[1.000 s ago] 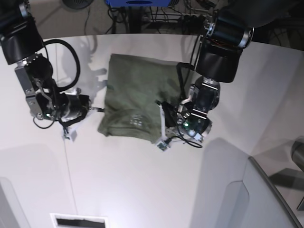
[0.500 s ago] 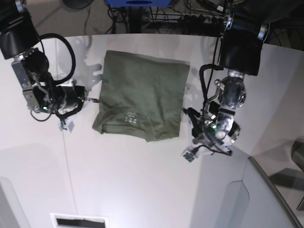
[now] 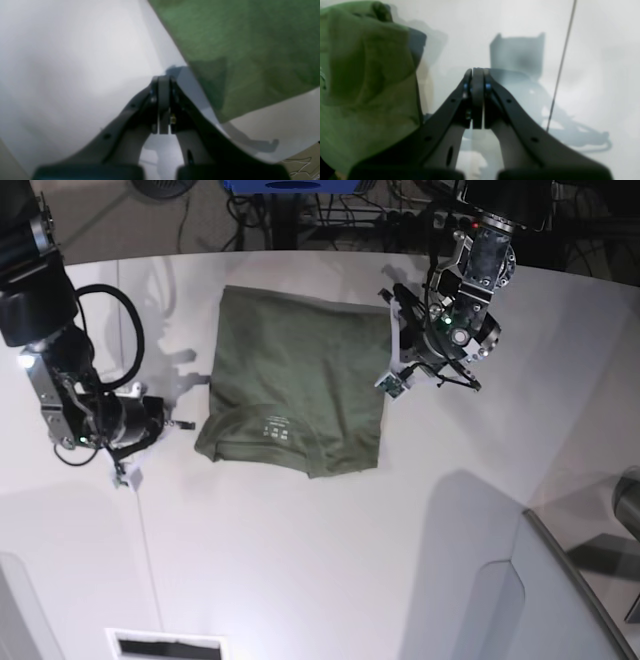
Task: Layout the t-shirt on the table in an organized manner, then fold the t-shirt properly
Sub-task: 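Release the shirt and reposition both grippers along its folded edge, then press both grippers onto the folded shirt to flatten it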
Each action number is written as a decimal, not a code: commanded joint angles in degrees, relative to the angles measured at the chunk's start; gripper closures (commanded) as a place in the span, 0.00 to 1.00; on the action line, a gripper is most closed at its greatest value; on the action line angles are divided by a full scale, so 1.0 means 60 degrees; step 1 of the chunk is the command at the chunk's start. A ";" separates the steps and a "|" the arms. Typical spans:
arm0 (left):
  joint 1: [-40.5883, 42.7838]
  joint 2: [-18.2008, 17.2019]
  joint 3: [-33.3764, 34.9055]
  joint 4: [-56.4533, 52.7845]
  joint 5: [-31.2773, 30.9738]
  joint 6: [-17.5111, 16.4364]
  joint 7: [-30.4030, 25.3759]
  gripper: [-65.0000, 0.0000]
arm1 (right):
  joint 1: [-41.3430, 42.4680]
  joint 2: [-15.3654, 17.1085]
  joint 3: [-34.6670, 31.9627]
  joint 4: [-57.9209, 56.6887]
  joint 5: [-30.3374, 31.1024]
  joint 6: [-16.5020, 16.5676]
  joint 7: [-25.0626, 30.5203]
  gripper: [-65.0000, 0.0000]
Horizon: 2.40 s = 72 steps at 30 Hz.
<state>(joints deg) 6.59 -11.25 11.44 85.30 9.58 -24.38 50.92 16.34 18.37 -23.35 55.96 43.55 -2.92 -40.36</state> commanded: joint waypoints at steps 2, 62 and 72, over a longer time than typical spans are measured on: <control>0.0081 0.0123 0.0005 0.0136 -0.0125 -0.0090 0.0137 1.00 | 0.0317 -0.0153 0.0032 -0.0207 -0.0013 0.0039 0.0272 1.00; -0.0710 0.1237 -0.1270 0.2070 -0.0096 -0.0105 0.1177 1.00 | -0.0327 -0.1604 0.0076 0.5024 -0.2093 -0.0679 -0.2643 1.00; -0.1252 0.2160 -0.0713 0.0985 -0.0081 -0.0105 0.0459 1.00 | -0.2598 -0.1765 0.0061 0.5537 -0.2108 -0.0781 -0.1926 1.00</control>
<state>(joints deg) 0.14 1.78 7.22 90.41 8.95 -25.34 54.06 -0.03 7.90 -23.09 88.38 30.37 -7.92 -52.29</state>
